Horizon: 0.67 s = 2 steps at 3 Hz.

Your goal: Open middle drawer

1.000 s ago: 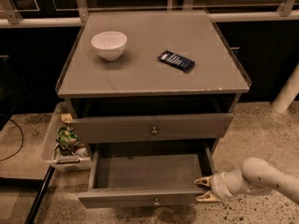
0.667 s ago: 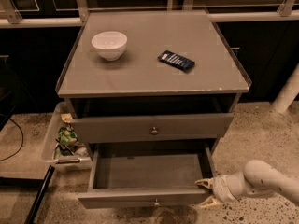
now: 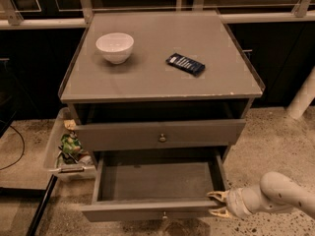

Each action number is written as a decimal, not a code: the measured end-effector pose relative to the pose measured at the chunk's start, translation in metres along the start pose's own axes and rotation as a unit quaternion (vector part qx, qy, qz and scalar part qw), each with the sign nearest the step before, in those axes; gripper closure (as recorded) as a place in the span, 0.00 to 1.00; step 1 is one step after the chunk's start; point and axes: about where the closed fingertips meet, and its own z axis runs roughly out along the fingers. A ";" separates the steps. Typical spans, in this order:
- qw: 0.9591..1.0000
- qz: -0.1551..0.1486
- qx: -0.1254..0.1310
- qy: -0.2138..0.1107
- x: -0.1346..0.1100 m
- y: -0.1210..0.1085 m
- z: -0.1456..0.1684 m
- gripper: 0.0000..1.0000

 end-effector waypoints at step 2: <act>1.000 -0.013 -0.001 -0.002 -0.003 0.020 -0.010 0.82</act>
Offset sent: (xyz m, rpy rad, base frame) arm -0.1612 -0.0510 0.0082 0.0001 -0.0288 0.0632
